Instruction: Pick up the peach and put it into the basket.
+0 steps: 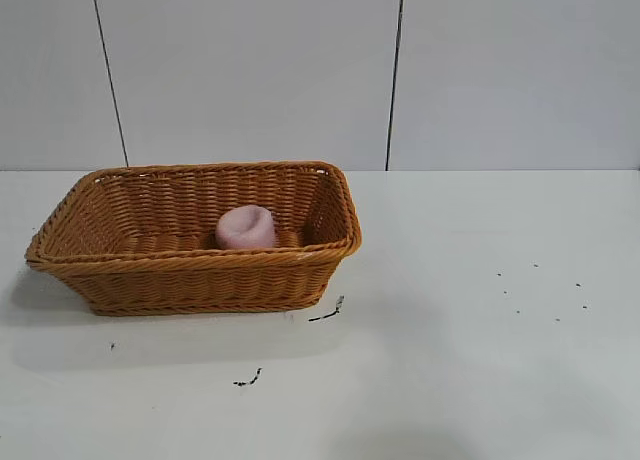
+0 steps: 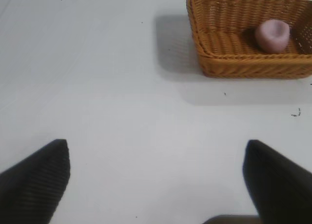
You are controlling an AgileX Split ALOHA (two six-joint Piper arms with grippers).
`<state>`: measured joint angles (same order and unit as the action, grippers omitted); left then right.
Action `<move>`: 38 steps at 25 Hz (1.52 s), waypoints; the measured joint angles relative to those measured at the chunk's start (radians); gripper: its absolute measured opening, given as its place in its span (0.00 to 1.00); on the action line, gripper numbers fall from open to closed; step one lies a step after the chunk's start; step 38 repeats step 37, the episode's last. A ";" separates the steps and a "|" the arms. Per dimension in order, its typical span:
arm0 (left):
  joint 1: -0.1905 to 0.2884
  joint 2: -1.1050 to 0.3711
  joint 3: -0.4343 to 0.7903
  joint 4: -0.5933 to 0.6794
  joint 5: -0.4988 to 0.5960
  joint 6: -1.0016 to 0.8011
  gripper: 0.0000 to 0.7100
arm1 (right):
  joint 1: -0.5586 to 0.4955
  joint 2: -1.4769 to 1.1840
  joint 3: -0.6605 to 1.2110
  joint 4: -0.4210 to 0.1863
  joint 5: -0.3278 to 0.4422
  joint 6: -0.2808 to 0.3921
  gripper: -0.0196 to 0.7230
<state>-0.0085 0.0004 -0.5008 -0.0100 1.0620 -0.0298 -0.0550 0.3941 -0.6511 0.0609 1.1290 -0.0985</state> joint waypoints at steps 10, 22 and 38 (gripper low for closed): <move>0.000 0.000 0.000 0.000 0.000 0.000 0.98 | 0.000 -0.295 0.153 0.004 -0.089 0.000 0.96; 0.000 0.000 0.000 0.000 0.000 0.000 0.98 | 0.036 -0.399 0.154 0.007 -0.098 0.012 0.96; 0.000 0.000 0.000 0.000 0.000 0.000 0.98 | 0.050 -0.399 0.154 0.006 -0.100 0.015 0.96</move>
